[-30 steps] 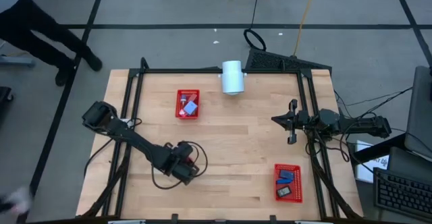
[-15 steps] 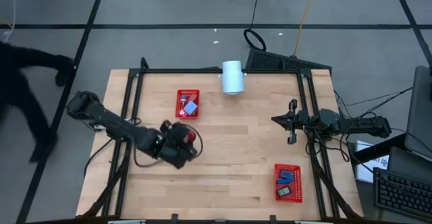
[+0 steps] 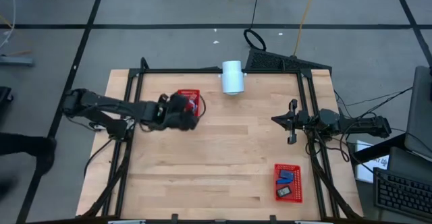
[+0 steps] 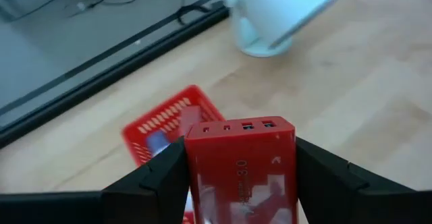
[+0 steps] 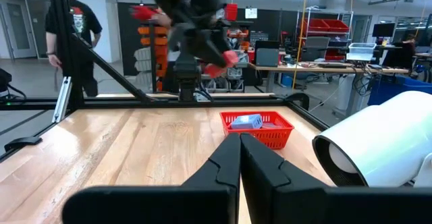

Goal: Pick & Place Office items
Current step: Put the red charger adapter into the top red bin

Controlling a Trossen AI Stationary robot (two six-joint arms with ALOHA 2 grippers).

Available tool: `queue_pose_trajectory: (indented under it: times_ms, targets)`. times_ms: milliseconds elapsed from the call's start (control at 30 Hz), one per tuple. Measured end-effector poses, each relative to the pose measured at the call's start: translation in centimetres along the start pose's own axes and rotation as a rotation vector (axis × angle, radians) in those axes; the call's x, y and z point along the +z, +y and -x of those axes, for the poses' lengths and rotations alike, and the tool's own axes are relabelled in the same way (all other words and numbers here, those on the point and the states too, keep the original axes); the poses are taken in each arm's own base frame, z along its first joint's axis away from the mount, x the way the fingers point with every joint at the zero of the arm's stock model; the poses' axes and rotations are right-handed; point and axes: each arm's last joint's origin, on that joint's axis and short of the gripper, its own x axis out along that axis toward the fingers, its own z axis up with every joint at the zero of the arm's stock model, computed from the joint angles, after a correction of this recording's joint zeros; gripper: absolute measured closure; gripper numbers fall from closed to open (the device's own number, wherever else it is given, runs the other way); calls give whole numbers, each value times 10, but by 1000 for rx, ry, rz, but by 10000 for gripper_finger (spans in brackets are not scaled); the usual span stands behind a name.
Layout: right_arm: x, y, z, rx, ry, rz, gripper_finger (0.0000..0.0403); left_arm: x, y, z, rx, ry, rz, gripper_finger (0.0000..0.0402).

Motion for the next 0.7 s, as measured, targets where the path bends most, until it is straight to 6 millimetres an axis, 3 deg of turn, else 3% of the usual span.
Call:
queue_pose_trajectory:
  times_ms: [400, 700]
  targets:
    - [0, 0, 0, 0, 0, 0, 403, 30, 43, -47, 90, 70, 80, 178]
    - [0, 0, 0, 0, 0, 0, 403, 11, 72, -95, 32, 114, 154, 185]
